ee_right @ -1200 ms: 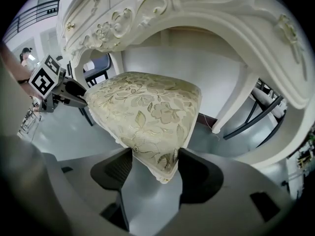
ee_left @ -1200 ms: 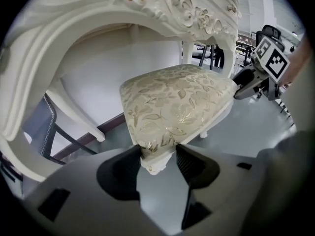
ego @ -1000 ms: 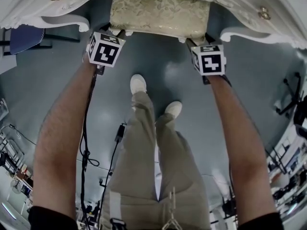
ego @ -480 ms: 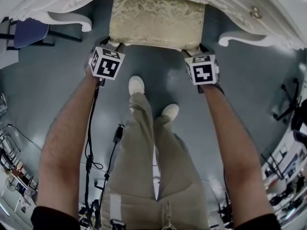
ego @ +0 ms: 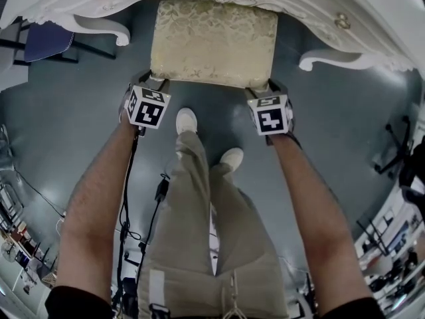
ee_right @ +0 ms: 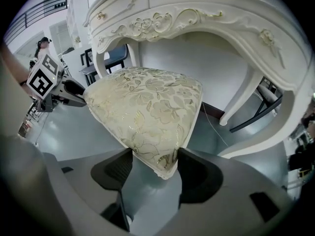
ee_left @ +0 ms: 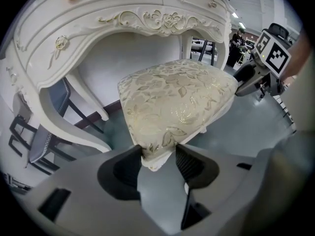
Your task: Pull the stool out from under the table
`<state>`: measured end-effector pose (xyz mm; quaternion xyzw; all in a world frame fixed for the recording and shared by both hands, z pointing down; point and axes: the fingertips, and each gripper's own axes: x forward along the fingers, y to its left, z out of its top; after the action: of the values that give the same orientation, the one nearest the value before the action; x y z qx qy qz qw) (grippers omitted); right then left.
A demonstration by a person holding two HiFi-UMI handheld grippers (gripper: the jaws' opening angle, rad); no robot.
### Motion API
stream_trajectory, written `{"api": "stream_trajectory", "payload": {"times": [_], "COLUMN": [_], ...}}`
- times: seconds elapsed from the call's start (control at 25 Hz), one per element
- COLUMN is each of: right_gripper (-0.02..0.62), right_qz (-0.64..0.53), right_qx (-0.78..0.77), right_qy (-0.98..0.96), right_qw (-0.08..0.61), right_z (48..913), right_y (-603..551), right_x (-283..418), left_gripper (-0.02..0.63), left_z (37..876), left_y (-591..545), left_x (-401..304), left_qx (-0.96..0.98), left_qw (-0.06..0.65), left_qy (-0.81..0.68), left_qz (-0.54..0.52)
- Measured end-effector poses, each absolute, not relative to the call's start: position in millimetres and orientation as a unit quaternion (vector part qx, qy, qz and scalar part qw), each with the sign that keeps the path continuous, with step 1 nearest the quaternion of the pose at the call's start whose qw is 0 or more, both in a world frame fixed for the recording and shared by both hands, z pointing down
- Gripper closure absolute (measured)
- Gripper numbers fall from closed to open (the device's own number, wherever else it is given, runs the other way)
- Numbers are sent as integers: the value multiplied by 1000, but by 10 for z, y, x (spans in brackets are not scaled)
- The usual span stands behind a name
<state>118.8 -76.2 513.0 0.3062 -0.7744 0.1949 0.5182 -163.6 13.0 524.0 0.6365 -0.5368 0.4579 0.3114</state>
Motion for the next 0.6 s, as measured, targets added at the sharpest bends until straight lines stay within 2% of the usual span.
{"api": "stream_trajectory", "payload": {"times": [0.44,0.6], "right_gripper": [322,331], "right_qz": [211,218], "right_qx": [283,282], "right_qy": [-771,-767], "right_qw": [530,533], "right_z": [5136,5135], "right_y": [-171,-47], "right_x": [1360,1409], "left_gripper": [385,383], "left_z": [5250,5172], "left_y": [666,813], "left_x": [-1502,-1515], "left_qx": [628,617], "left_qw": [318,295], "left_qy": [-536,-553], "left_qz": [466,476]}}
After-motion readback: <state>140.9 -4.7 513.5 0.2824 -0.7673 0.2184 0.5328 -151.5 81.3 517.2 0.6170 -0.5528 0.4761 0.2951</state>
